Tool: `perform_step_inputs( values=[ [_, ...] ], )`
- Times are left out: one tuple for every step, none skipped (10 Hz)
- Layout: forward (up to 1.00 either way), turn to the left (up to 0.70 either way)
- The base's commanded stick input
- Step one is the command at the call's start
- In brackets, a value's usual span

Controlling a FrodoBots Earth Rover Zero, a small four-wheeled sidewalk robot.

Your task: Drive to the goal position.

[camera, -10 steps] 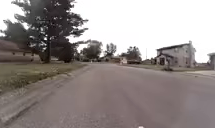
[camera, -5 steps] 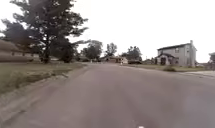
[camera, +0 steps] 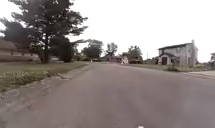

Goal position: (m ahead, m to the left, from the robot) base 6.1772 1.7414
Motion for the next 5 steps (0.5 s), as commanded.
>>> perform_step_inputs(
  values=[
    [0.70,0.01],
    [0.70,0.01],
    [0.70,0.01],
    [0.70,0.01],
    [0.70,0.01]
  ],
)
